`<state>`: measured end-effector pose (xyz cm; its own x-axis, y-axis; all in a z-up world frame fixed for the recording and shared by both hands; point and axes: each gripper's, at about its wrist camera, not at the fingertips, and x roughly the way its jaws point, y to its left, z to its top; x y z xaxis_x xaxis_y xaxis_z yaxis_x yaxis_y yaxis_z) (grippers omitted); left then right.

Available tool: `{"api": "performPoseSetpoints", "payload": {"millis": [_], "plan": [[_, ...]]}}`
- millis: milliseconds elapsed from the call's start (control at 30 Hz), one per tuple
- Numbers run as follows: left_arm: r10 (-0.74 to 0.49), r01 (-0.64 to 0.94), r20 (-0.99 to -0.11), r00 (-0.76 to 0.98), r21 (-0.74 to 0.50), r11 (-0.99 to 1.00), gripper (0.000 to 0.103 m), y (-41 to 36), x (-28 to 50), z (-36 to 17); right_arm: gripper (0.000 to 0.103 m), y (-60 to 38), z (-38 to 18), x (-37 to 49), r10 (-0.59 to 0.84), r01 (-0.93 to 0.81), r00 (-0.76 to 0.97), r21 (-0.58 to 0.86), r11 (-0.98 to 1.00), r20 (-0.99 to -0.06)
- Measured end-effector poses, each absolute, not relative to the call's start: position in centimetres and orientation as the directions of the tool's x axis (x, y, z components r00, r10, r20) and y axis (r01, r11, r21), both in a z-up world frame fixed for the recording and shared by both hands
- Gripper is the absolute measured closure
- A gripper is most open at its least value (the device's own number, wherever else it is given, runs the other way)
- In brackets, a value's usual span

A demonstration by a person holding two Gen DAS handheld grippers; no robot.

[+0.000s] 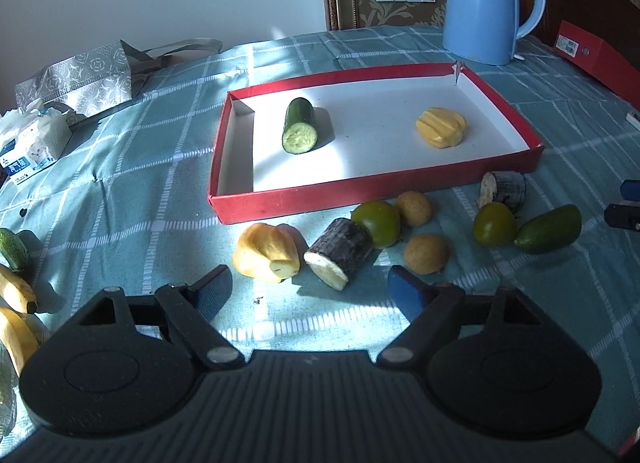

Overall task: Organize fruits
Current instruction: 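Lower the jackfruit chunk into the red tray and open the right gripper, then grasp a second yellow jackfruit chunk with the left gripper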

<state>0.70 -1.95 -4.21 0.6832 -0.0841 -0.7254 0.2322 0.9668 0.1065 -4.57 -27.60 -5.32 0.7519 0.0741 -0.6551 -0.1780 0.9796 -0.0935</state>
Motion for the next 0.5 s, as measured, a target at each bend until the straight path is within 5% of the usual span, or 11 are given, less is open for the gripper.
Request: {"api": "performPoseSetpoints", "payload": {"millis": [500], "plan": [[-0.15, 0.298, -0.72, 0.678, 0.083, 0.951, 0.019, -2.3, -0.9, -4.5, 0.063, -25.4, -5.1, -5.2, 0.16, -0.311, 0.736, -0.119, 0.943, -0.658]]}}
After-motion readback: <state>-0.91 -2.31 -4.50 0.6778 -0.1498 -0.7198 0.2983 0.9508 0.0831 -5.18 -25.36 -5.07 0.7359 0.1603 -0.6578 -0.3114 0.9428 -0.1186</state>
